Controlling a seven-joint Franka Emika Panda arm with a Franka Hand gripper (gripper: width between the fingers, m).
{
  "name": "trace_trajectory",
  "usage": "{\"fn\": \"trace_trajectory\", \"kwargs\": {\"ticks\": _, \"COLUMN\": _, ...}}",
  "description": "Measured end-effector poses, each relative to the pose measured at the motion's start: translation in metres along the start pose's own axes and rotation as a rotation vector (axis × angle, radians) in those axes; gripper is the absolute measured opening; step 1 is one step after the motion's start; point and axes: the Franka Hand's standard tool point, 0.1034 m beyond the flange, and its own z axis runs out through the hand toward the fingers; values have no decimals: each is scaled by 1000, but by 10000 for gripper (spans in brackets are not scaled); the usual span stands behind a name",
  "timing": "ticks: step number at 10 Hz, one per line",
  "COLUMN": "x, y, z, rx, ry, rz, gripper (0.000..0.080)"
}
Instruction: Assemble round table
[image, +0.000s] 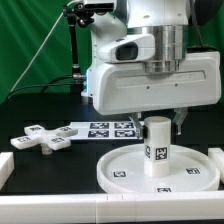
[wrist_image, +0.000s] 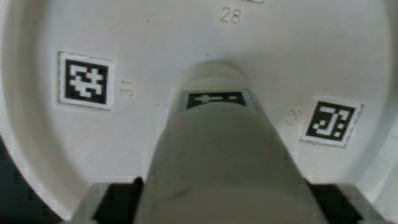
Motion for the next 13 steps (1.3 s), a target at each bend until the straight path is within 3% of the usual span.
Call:
{"fn": "trace_trajectory", "kwargs": {"ticks": 5, "x": -1, "y": 2, "z": 0, "rx": 13, "ry": -3, "rz": 470, "gripper": 410}}
{"fn": "trace_trajectory", "kwargs": {"ticks": 6, "x": 0, "y": 3, "z": 0, "rx": 13, "ry": -2, "rz": 469, "gripper": 410}}
{"fn": "trace_trajectory", "kwargs": {"ticks": 7, "x": -1, "y": 2, "z": 1, "rx": 13, "ry": -3, "rz": 465, "gripper": 526}}
{"fn": "trace_trajectory", "kwargs": {"ticks": 8, "x": -2, "y": 2, "z": 1, "rx": 12, "ry": -4, "rz": 445, "gripper": 526}}
{"fn": "trace_trajectory", "kwargs": {"ticks": 9, "x": -7, "y": 1, "z": 2, "rx": 10, "ry": -10, "rz": 384, "gripper": 614}}
{"fn": "trace_trajectory", "kwargs": {"ticks": 13, "x": -34, "y": 7, "z": -24, "rx": 19, "ry": -24, "rz": 232, "gripper": 649}}
